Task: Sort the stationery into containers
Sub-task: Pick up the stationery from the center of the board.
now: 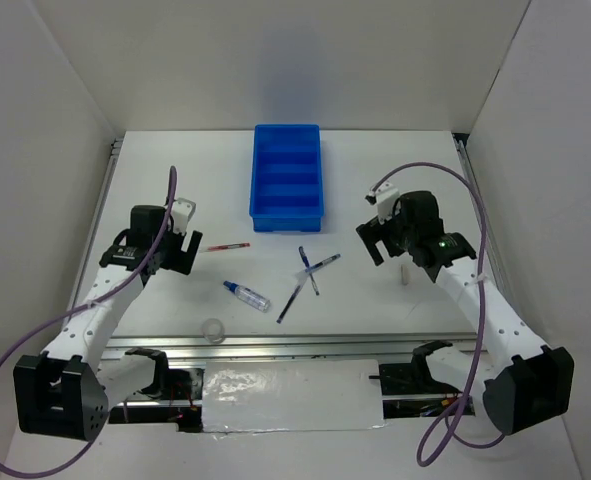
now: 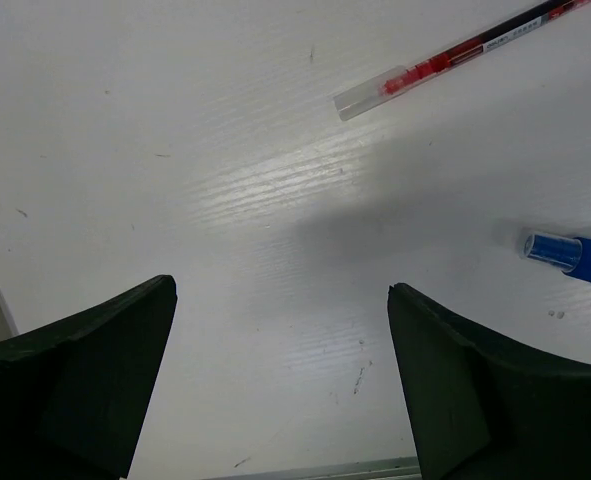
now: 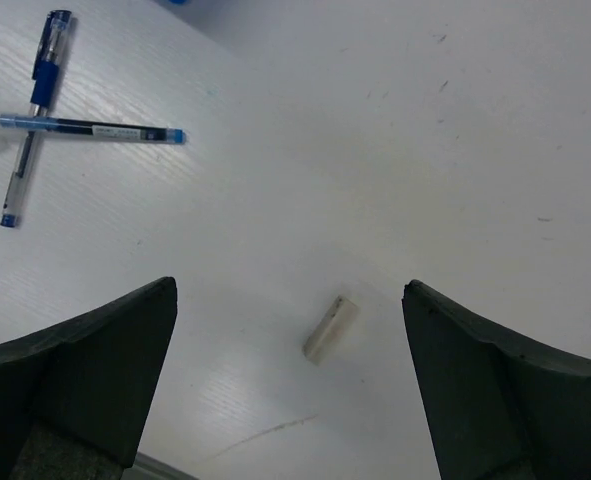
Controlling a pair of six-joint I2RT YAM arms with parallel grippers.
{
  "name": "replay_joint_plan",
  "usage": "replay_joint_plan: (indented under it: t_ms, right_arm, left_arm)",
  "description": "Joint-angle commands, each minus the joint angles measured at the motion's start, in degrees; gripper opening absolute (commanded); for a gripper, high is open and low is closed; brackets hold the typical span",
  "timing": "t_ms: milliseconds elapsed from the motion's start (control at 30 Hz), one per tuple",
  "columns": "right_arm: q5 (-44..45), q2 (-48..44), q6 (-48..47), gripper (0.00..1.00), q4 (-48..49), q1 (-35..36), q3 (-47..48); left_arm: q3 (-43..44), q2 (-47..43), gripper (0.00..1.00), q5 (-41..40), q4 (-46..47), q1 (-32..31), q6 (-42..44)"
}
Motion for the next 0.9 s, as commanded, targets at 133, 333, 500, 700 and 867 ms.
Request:
replay_joint_plan:
  t_ms: [133, 333, 500, 700, 867]
  right_arm:
    - [3.46, 4.36, 2.27, 0.93, -1.53, 8.87, 5.13]
    - [5.39, 14.47, 4.38, 0.89, -1.97, 23.69, 11.98]
    - [6.37, 28.50, 6.22, 0.86, -7.40, 32.95, 25.06]
    - [1.97, 45.05, 10.88, 0.83, -16.29, 41.04, 43.18]
    - [2.41, 53.66, 11.76, 0.82, -18.85, 45.35, 51.17]
  left_arm:
    - [1.26, 1.96, 0.99, 2.60, -0.35, 0.09, -1.34]
    - [1.70, 2.66, 0.99, -2.30, -0.61, 0.27, -1.87]
    - [1.35, 2.14, 0.99, -3.99, -0.62, 0.88, -1.95]
    - [1.08, 3.02, 0.99, -5.92, 0.00, 2.38, -3.19]
    - [1.35, 3.81, 0.99, -6.01, 0.61, 4.92, -3.89]
